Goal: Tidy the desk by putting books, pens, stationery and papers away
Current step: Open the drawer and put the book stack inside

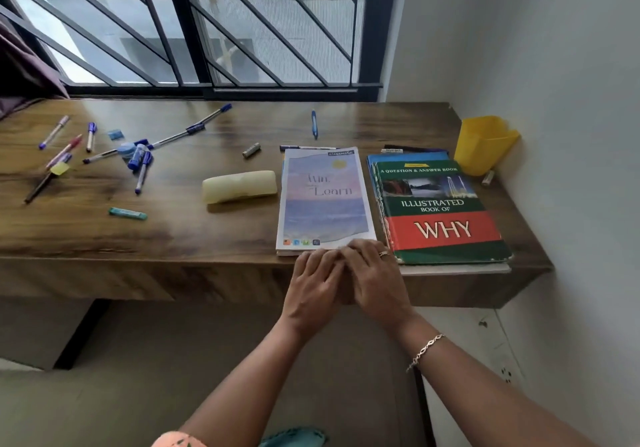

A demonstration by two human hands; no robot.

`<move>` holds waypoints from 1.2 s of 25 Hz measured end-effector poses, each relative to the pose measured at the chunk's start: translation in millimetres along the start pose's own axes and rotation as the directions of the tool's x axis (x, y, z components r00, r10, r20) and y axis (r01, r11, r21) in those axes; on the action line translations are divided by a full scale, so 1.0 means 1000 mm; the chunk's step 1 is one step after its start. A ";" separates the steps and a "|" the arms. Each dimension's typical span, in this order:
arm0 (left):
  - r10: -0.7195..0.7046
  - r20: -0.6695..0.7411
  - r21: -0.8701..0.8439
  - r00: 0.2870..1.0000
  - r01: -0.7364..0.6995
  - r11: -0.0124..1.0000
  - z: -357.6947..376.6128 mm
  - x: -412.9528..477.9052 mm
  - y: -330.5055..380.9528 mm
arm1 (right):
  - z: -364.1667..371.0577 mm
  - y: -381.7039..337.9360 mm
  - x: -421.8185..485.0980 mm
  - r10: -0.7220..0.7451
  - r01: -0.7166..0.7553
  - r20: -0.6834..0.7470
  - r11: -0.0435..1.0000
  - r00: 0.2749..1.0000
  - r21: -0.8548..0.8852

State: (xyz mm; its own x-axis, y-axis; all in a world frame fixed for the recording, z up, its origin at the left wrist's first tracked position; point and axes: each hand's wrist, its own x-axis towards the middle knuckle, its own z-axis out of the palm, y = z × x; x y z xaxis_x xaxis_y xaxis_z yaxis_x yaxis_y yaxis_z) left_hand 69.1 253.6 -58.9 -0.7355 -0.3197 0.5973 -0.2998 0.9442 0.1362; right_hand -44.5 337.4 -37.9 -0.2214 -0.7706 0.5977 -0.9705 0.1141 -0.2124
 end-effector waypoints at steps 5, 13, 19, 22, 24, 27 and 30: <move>-0.346 0.185 -0.097 0.920 0.368 0.925 -0.004 -0.047 0.000 | 0.023 -0.034 -0.034 0.219 -0.256 0.145 0.909 0.965 0.328; -0.582 0.774 -0.331 -0.250 0.624 -0.708 0.040 -0.058 -0.043 | 0.081 -0.009 -0.051 0.665 -0.682 0.744 -0.574 -0.066 0.453; -0.502 0.827 -0.440 -0.251 0.266 -0.858 0.044 -0.053 -0.061 | 0.102 0.003 -0.045 0.675 -0.437 0.693 -0.719 -0.255 0.540; -0.506 0.837 -0.458 -0.207 0.241 -0.856 0.049 -0.053 -0.063 | 0.103 0.003 -0.037 0.631 -0.263 0.747 -0.772 -0.206 0.579; -0.508 0.840 -0.469 -0.191 0.218 -0.856 0.054 -0.053 -0.063 | 0.104 0.002 -0.037 0.622 -0.186 0.755 -0.783 -0.208 0.594; -0.503 0.852 -0.474 -0.147 0.192 -0.859 0.060 -0.053 -0.065 | 0.107 0.006 -0.040 0.570 -0.092 0.802 -0.821 -0.178 0.563; -0.488 0.864 -0.467 -0.124 0.168 -0.868 0.065 -0.056 -0.066 | 0.110 0.009 -0.042 0.554 -0.063 0.819 -0.832 -0.149 0.552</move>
State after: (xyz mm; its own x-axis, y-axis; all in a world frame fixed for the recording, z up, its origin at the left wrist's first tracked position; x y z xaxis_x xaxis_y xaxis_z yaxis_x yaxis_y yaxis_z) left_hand 90.5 203.7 -152.6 -0.2867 -0.4896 -0.8235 0.4205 -0.8366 0.3510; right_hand -33.8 302.3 -149.9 -0.4268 -0.3352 -0.8399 0.8738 -0.3921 -0.2875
